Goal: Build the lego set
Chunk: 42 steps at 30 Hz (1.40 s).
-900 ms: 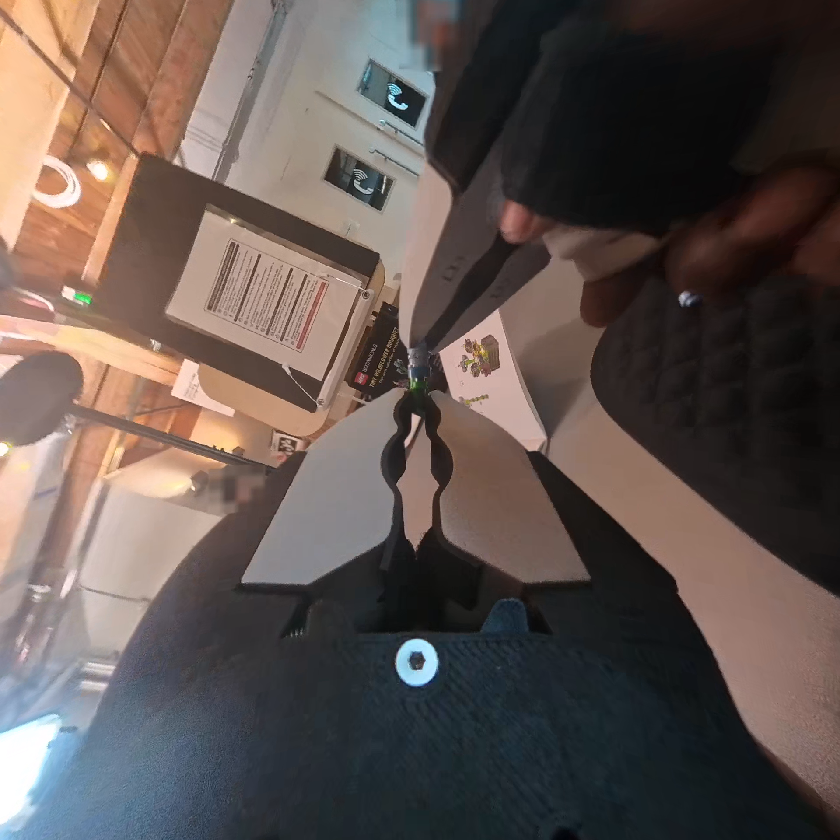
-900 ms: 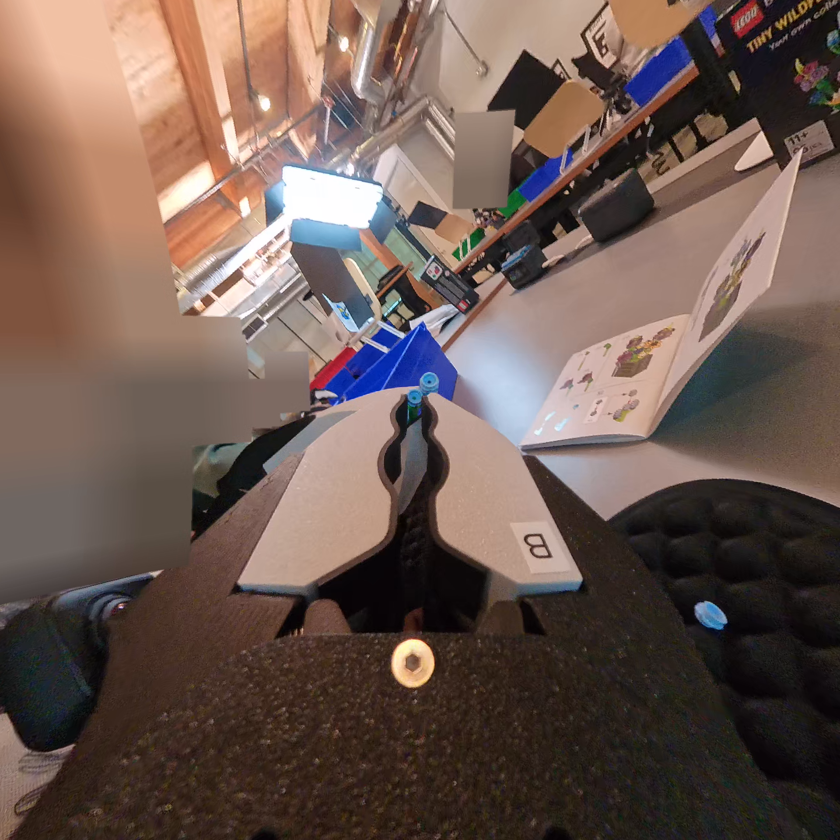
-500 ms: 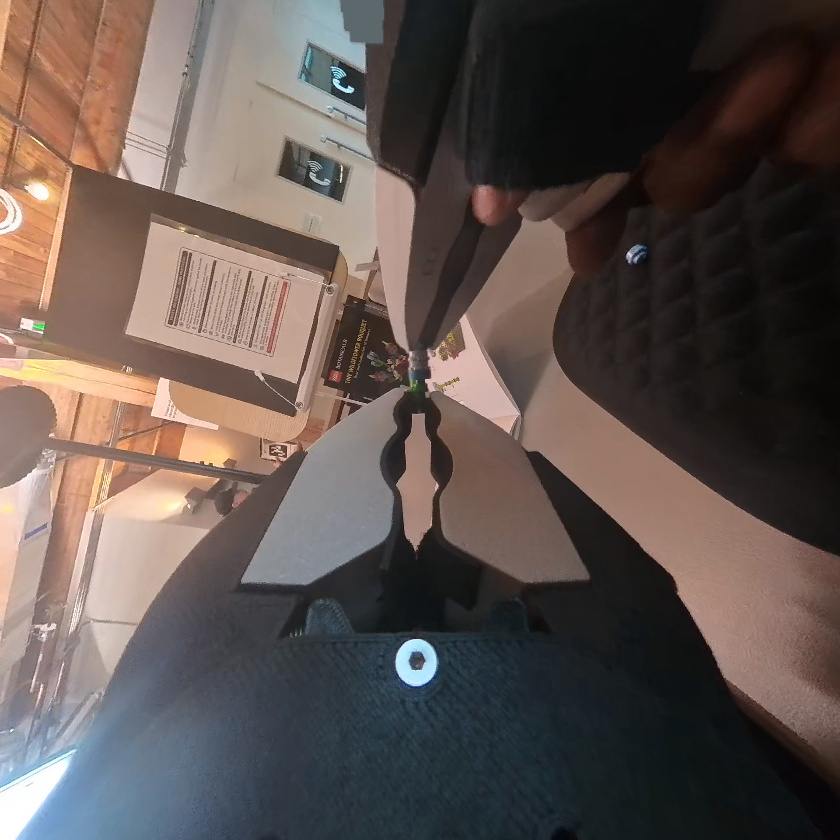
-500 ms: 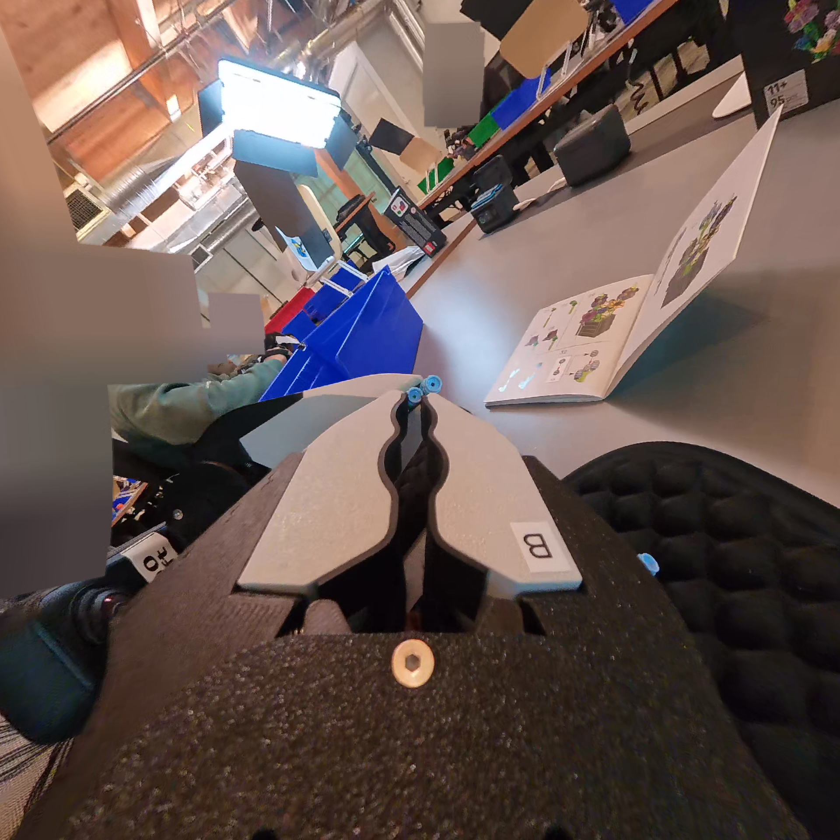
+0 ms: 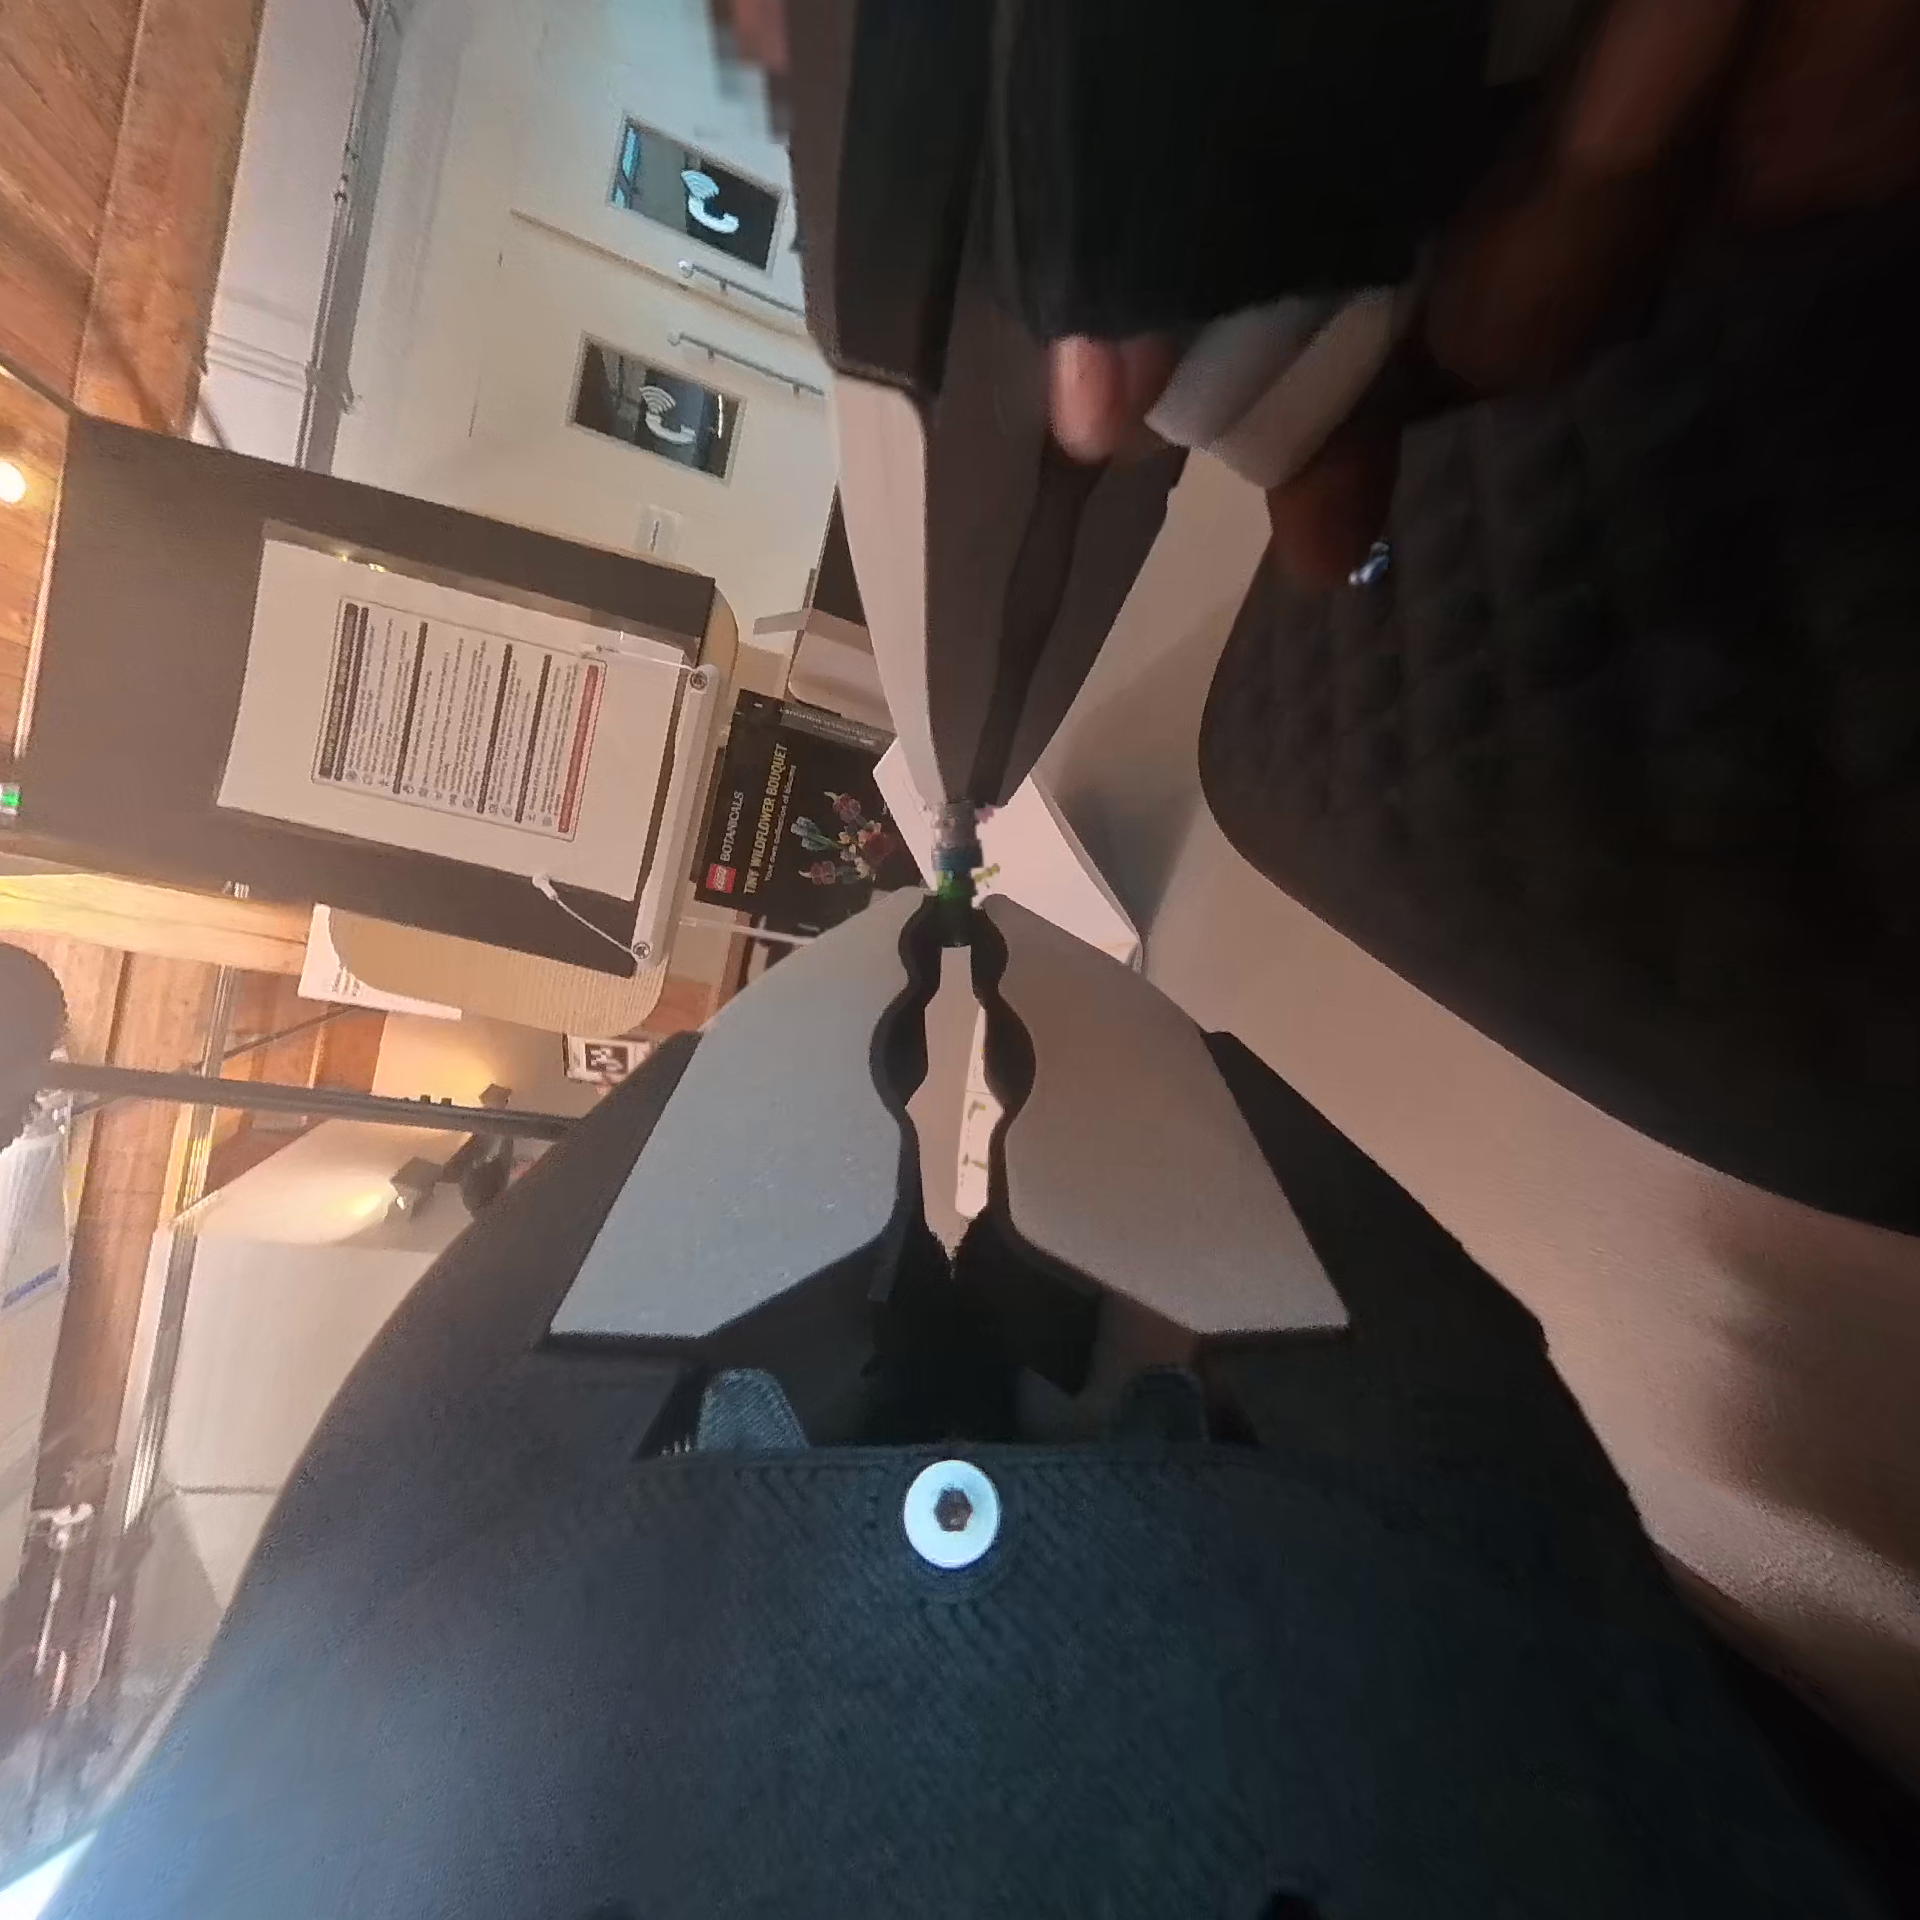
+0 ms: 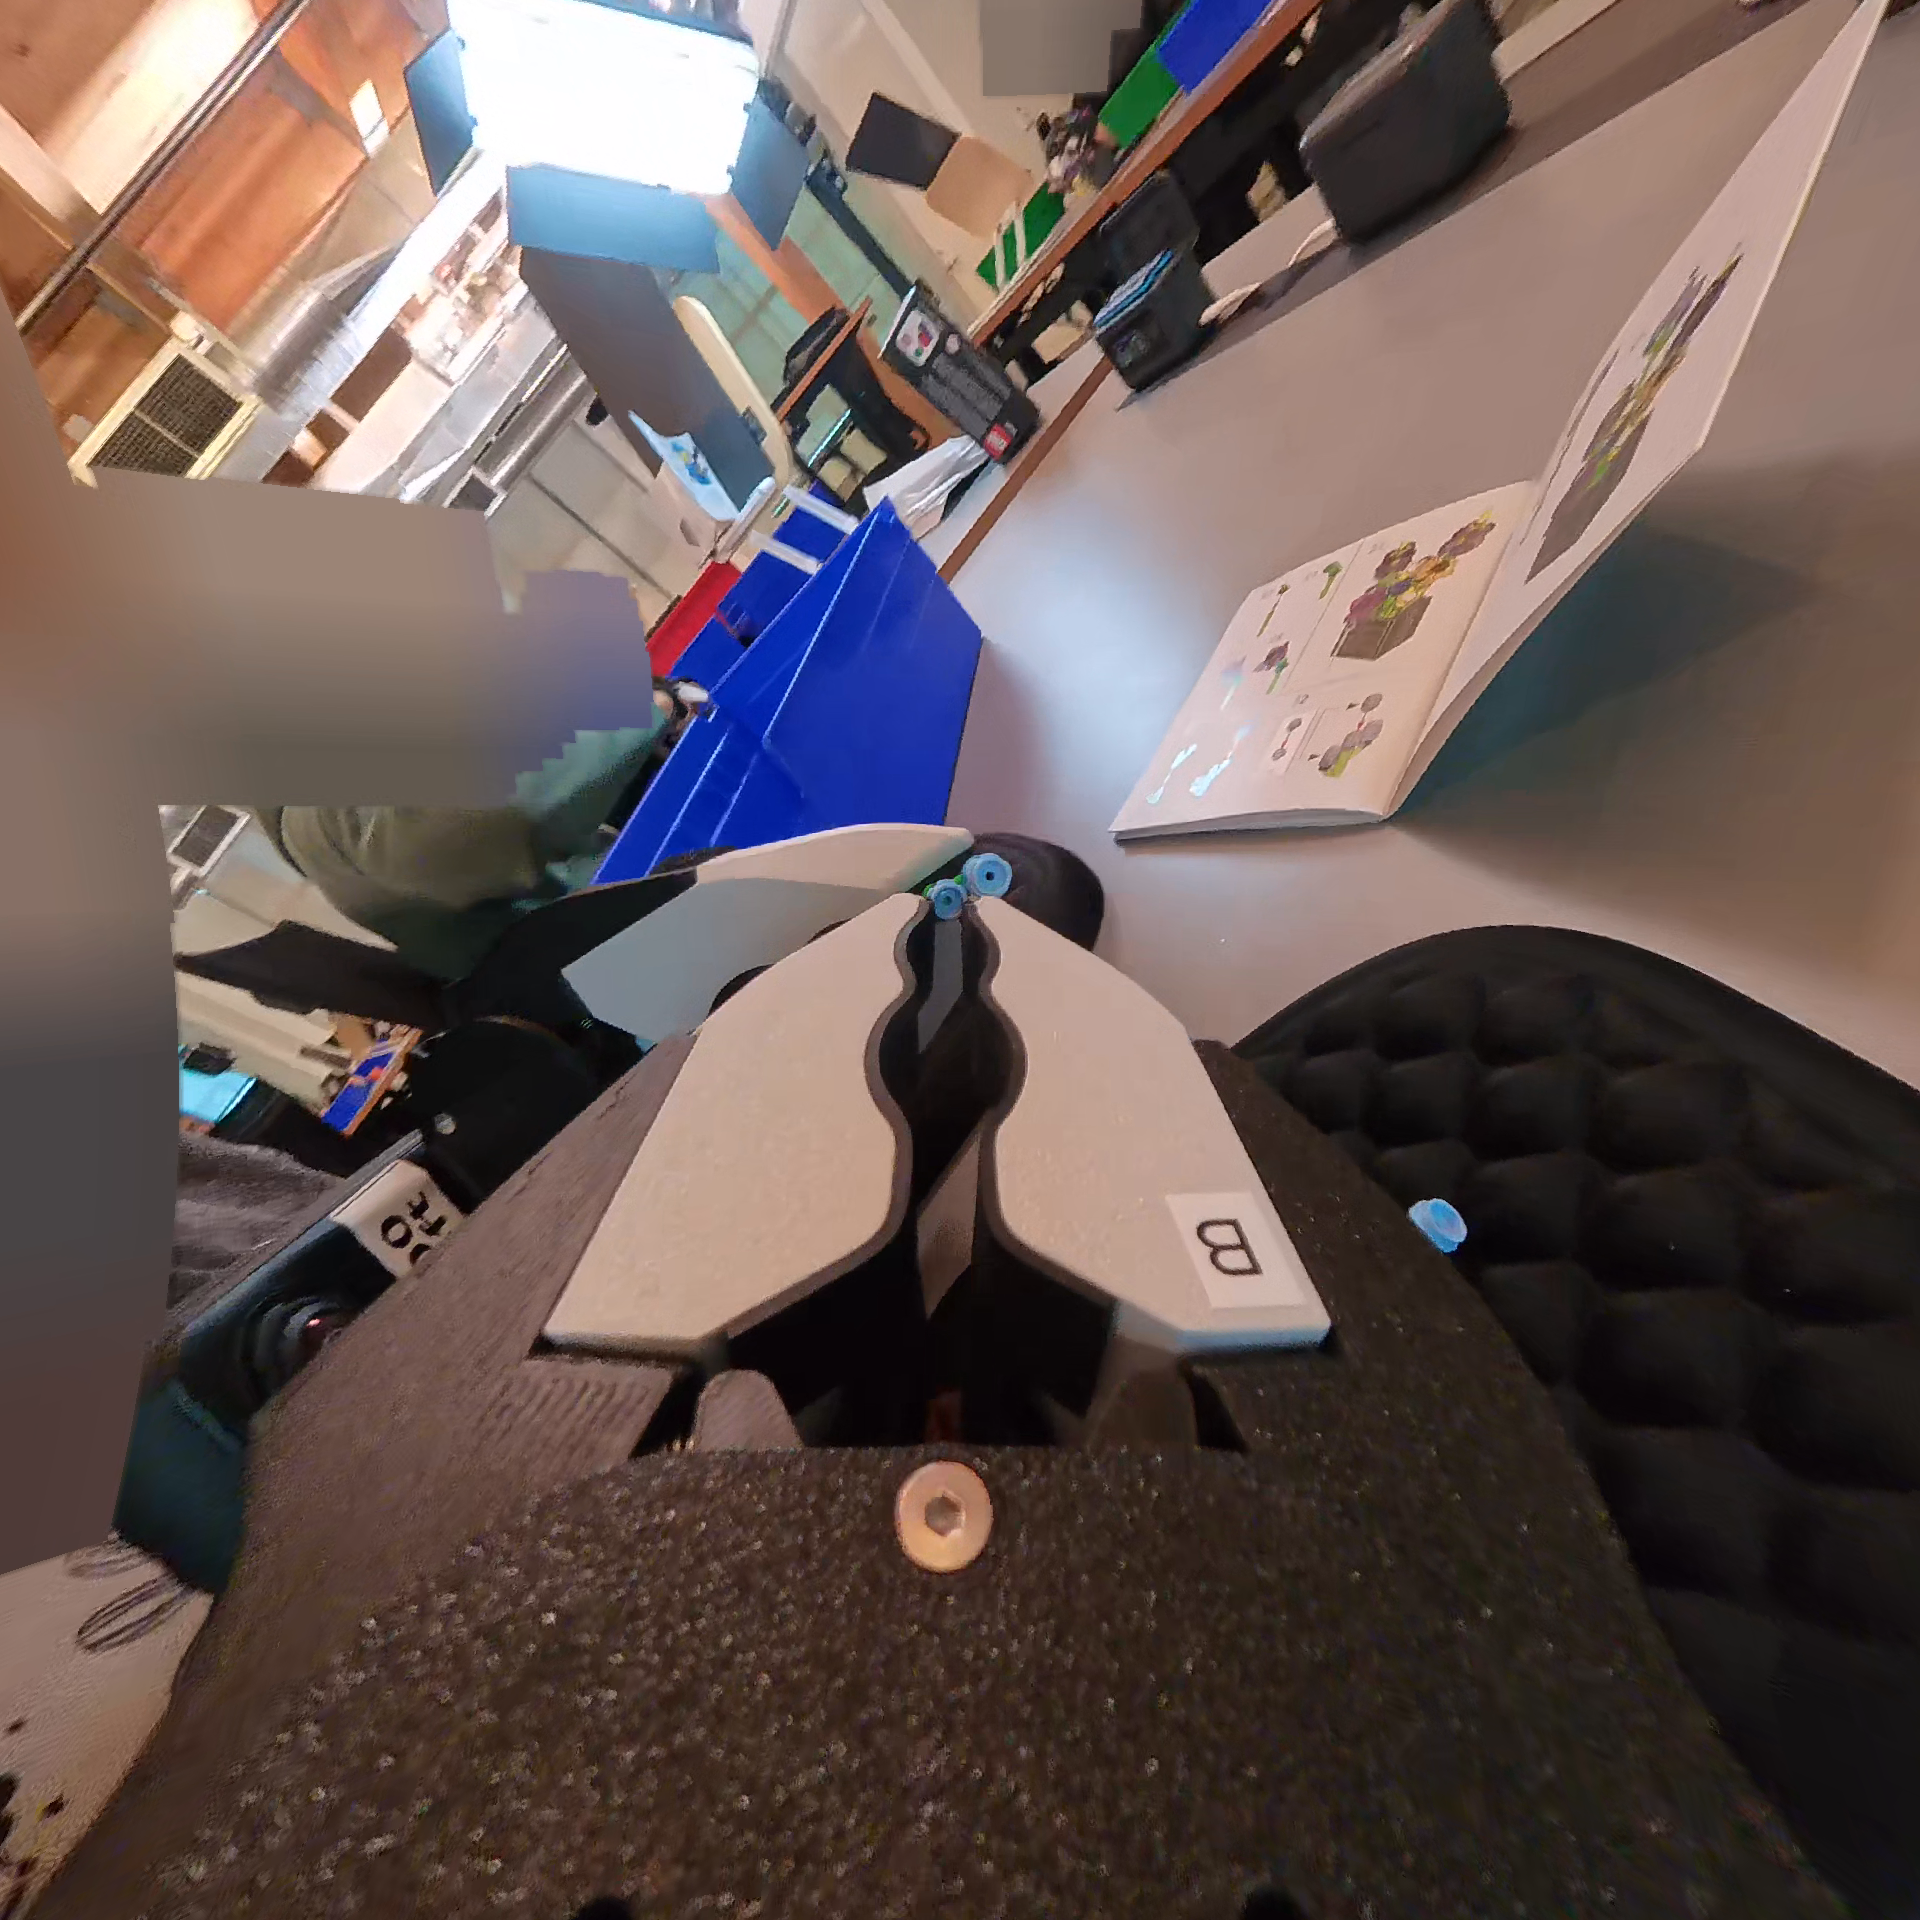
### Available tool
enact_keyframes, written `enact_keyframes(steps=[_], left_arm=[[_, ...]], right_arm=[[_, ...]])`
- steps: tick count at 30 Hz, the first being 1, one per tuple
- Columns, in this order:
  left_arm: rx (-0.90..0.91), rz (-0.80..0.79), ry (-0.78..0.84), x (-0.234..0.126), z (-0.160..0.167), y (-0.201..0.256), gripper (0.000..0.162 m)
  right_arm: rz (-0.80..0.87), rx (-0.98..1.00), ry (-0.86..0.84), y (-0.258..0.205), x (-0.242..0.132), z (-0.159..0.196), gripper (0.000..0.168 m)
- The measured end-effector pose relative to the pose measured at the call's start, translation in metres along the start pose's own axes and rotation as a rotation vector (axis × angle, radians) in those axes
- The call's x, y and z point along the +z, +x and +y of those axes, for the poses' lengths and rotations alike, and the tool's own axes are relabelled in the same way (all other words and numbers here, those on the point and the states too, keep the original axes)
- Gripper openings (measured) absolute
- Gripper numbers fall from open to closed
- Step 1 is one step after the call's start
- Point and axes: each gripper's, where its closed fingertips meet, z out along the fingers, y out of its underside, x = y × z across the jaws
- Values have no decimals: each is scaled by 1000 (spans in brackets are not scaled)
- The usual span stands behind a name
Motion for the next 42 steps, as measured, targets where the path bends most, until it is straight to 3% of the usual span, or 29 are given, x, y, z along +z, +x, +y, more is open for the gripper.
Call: enact_keyframes(steps=[7, 14, 25, 29, 32, 35, 38, 42], left_arm=[[92, 34, 55, -4, -4, 9, 5], [120, 59, 58, -4, -3, 16, 5], [-29, 56, 71, -3, -1, 8, 5], [-215, 114, 134, -6, -5, 5, 6], [-565, 257, 247, -11, -13, 0, 6], [-1016, 435, 385, -18, -20, -11, 5], [-1238, 517, 458, -22, -20, -23, 5], [-1505, 677, 532, -25, -23, -26, 6]], right_arm=[[-30, 5, -144, 2, -5, 11, 5], [-20, 3, -176, 5, -7, 18, 5], [-43, -17, -149, 0, -2, 7, 5], [-61, -87, -136, -4, -6, 2, 11], [-115, -351, -90, -17, -15, -11, 12], [-62, -857, 21, -39, -22, -25, 17], [44, -1292, -15, -48, -12, -16, 39], [80, -1563, -55, -53, 3, -9, 56]])
